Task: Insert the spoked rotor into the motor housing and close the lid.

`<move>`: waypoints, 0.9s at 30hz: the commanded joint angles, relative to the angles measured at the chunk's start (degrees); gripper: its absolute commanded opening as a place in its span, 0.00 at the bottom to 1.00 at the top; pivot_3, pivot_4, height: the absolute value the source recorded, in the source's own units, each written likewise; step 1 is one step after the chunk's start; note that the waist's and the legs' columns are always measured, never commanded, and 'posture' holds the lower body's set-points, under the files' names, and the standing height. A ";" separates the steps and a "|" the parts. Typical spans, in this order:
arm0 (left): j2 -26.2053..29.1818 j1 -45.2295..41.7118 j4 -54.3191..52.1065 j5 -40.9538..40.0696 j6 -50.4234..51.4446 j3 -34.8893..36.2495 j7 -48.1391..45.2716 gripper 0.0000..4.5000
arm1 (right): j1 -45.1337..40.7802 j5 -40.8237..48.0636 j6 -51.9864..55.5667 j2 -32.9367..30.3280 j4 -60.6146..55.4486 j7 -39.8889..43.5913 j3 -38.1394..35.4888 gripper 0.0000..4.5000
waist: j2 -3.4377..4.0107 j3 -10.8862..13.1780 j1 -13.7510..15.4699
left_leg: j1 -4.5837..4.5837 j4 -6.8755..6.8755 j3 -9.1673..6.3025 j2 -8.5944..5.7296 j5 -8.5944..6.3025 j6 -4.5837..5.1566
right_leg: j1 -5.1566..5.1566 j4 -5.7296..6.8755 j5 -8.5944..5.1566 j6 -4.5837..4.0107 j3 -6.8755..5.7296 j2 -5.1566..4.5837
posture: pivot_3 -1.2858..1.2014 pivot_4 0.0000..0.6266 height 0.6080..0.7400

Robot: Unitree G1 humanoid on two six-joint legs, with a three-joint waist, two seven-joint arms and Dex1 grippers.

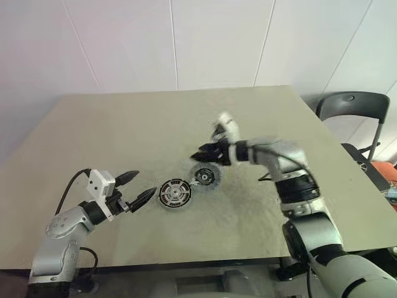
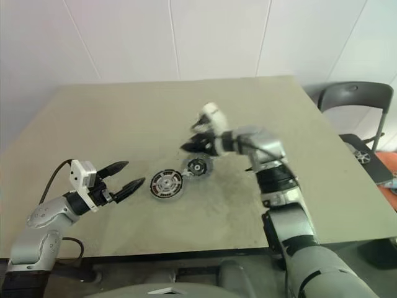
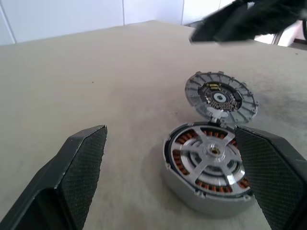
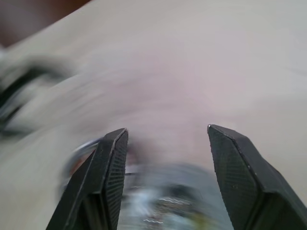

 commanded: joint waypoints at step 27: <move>0.12 -2.25 3.70 -0.14 -4.16 -0.40 -2.48 1.00 | 7.24 18.52 18.26 1.83 -11.06 -8.82 -5.00 0.01 | 0.08 0.04 -0.34 | 0.00 0.02 0.15 0.05 0.00 0.01 | -0.03 0.05 0.00 0.02 0.07 0.07 | 0.52 0.00 1.00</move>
